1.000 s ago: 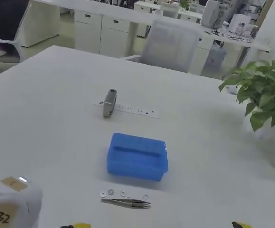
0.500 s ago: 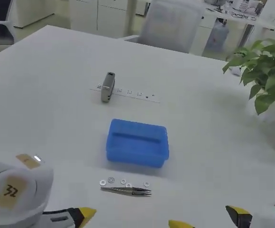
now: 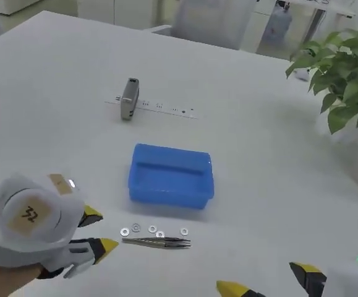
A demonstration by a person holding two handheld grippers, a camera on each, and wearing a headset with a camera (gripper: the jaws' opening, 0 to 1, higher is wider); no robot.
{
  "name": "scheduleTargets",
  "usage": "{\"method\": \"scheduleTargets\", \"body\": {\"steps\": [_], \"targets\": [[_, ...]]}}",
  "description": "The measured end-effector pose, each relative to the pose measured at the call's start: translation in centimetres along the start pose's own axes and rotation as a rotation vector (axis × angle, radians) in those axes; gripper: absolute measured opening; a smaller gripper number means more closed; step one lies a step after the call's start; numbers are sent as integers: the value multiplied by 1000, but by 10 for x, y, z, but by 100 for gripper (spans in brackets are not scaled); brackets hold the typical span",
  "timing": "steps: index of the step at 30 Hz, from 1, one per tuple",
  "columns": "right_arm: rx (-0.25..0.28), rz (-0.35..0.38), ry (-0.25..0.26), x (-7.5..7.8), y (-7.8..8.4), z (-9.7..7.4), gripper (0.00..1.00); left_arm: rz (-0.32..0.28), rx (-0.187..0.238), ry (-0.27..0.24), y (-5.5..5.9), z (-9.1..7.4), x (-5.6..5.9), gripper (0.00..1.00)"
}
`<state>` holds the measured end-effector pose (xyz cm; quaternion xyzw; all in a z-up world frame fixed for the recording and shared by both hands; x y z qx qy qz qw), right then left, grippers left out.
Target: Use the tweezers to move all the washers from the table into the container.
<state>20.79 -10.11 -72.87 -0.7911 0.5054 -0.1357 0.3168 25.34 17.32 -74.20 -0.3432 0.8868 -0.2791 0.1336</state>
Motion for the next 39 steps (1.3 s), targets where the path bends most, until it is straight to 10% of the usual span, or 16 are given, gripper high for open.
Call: {"method": "scheduleTargets", "body": {"steps": [21,31,39], "targets": [[-37,-11,-44,-20,4,7,75,256,-174,144,4,71,-5,5],[-19,-33,-63,-28,1,5,72,359,-134,157,2,63,5,0],[-39,-173,-147,-47,-6,15,57,259,-56,145,-9,28,21,0]]}}
Point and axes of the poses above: the centre of the closed fingertips' face, and the gripper's own axes: z roughly forward along the fingers, x roughly to its right, y roughly out of its underside, the point moved 8 cm from there along -z, roughly backward along the fingers, and after that the axes turned 10 degrees about -x, right-handed, at the moved point
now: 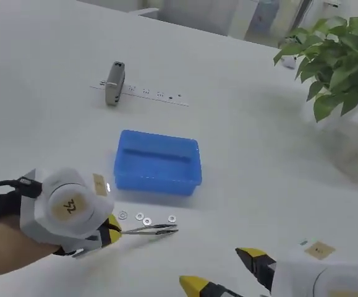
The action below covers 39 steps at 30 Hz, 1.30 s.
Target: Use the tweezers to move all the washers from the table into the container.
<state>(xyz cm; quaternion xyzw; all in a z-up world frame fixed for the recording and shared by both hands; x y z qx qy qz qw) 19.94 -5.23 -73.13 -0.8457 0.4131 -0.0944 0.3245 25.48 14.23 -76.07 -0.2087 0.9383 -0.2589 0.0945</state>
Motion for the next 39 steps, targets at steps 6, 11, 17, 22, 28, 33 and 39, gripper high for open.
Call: {"method": "scheduleTargets", "body": {"steps": [6,11,17,22,28,33,39], "targets": [[-68,-127,-136,-16,-12,29,45,-61,52,14,-10,-26,14,0],[-95,-289,-188,-15,-34,52,32,-71,75,12,-12,-38,19,0],[-118,-387,-259,-22,-51,77,23,-34,104,2,-16,-52,21,0],[-115,-394,-329,-37,-59,93,20,-21,97,2,-16,-57,19,0],[-105,-442,-351,-46,-72,103,9,21,66,-29,-15,-64,12,0],[-86,-415,-366,-44,-86,110,9,27,63,-55,-16,-68,-1,0],[-67,-411,-366,-42,-99,116,9,31,60,-79,-18,-70,-14,0]]}}
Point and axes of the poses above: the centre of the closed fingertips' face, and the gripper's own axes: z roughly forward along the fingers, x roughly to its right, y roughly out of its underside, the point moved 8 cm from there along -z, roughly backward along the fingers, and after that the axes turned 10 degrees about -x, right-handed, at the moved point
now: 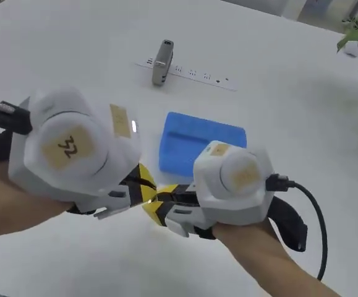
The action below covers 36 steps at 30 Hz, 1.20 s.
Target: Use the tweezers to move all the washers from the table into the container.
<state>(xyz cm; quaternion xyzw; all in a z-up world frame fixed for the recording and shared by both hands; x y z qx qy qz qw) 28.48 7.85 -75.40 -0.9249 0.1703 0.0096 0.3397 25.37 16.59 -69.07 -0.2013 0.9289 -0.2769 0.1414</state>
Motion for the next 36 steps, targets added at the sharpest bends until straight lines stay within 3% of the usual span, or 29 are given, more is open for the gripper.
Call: {"method": "scheduleTargets", "body": {"steps": [7,26,30,36], "targets": [[3,3,3,3,-4,4,9,6,-8,-8,1,3,-8,0],[-10,6,8,5,-4,7,9,25,-3,12,-2,9,-12,0],[-23,-139,45,5,-11,5,8,44,-5,21,-4,11,-13,0],[-56,-237,58,3,-13,3,5,114,1,41,-8,14,-12,0]]}}
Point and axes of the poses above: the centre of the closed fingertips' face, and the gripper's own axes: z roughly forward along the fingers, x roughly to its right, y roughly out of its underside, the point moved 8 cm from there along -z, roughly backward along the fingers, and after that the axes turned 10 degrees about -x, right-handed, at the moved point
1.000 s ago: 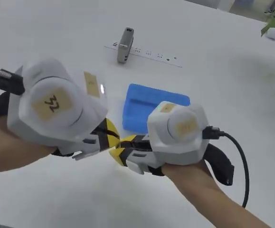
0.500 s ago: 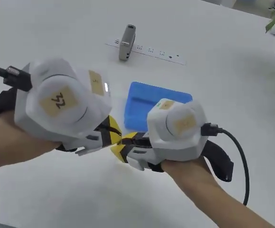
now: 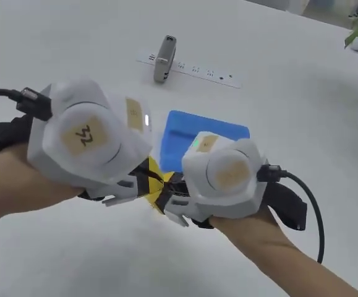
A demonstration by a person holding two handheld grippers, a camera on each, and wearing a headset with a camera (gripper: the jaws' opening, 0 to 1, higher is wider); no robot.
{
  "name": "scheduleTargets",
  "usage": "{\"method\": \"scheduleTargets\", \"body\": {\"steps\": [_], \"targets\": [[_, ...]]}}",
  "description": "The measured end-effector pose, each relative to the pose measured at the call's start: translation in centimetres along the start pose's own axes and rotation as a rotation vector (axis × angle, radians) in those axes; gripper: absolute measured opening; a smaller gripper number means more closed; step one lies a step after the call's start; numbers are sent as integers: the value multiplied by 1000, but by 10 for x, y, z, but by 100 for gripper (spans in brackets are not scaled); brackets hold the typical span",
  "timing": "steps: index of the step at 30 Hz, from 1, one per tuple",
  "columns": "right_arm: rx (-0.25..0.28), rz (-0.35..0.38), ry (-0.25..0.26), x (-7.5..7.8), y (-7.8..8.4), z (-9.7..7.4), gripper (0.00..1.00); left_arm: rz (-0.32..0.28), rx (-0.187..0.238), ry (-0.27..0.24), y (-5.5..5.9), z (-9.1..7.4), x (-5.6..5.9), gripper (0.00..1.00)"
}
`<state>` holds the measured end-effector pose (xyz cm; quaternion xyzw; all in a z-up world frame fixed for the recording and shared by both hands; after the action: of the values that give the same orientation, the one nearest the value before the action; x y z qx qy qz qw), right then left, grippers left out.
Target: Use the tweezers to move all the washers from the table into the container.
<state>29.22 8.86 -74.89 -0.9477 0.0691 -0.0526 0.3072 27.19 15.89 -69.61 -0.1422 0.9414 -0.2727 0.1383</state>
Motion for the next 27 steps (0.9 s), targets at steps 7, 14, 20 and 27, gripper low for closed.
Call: {"method": "scheduleTargets", "body": {"steps": [7,14,20,27], "targets": [[-11,-21,-4,4,2,2,2,35,17,-9,1,2,0,0],[-7,4,3,6,4,3,1,-242,94,-129,13,-5,-2,17],[-3,17,11,7,6,-1,1,-421,163,-208,27,-25,7,39],[37,91,5,14,5,-15,1,-597,166,-285,41,-38,31,74]]}}
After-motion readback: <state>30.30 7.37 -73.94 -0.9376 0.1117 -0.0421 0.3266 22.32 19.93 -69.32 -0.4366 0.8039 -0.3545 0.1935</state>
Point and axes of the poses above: the centre of the closed fingertips' face, and the gripper's own axes: z roughly forward along the fingers, x roughly to its right, y roughly out of its underside, the point moved 8 cm from there along -z, roughly backward along the fingers, and after that the axes turned 10 degrees about -x, right-handed, at the moved point
